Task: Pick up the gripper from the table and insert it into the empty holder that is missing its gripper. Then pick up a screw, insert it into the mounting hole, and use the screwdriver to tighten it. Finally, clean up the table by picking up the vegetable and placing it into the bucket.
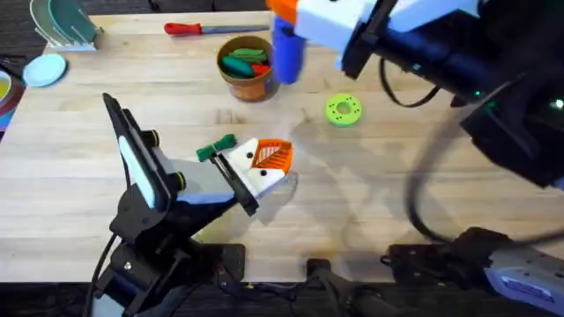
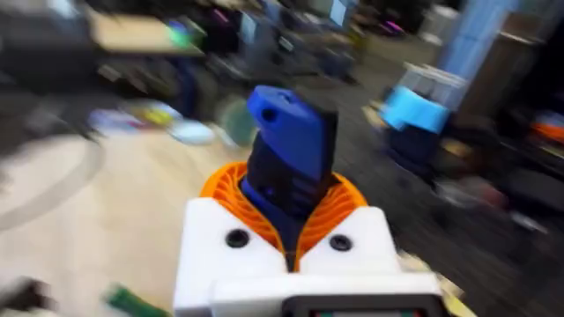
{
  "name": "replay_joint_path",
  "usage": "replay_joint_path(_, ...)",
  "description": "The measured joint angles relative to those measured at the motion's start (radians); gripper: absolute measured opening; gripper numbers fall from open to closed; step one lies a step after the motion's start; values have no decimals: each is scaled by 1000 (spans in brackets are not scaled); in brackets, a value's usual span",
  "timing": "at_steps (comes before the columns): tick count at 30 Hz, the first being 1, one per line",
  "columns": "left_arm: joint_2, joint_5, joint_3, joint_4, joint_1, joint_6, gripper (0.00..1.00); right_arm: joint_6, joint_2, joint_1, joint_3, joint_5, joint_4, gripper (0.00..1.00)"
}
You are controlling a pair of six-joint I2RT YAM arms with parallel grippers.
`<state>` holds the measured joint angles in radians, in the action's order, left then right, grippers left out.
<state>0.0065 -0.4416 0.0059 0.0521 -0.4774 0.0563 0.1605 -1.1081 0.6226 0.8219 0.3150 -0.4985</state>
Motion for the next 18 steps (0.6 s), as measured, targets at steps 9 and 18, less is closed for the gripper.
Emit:
replay_joint_path(9,0,0,0,0,0,0,4,501,-146,-246,0,-430,190,22)
replay_joint_path(18,0,0,0,0,0,0,4,942,-345,-316,0,-663,208,22)
